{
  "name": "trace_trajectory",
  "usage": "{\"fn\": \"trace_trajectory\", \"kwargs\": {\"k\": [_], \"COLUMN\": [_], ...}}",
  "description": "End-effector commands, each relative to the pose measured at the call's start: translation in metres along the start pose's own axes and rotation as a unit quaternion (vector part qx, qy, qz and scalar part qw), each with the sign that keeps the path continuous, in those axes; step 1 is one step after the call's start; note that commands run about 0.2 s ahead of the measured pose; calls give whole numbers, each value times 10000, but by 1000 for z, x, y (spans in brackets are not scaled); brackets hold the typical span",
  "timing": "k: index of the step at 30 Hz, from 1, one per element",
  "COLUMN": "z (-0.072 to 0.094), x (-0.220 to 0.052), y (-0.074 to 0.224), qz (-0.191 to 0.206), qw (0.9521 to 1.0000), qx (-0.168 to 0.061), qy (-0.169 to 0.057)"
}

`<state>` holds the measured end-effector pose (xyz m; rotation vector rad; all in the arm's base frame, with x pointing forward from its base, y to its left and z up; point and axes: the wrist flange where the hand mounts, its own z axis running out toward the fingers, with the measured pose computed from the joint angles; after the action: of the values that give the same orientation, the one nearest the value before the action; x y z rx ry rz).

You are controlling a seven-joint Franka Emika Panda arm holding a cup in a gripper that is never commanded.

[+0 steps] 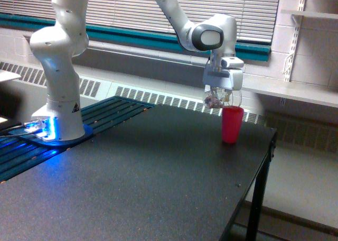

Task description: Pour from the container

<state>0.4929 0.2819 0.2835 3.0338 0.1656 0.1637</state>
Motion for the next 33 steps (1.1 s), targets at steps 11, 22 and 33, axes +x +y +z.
{"fn": "trace_trajectory", "kwargs": {"k": [11, 22, 33], "z": [-20, -20, -28], "x": [11, 6, 9], "y": [-1, 11, 32], "qz": [-338, -412, -327], "qw": [9992, 9987, 9985], "qx": [-219, -288, -415], "qy": [42, -115, -120]}}
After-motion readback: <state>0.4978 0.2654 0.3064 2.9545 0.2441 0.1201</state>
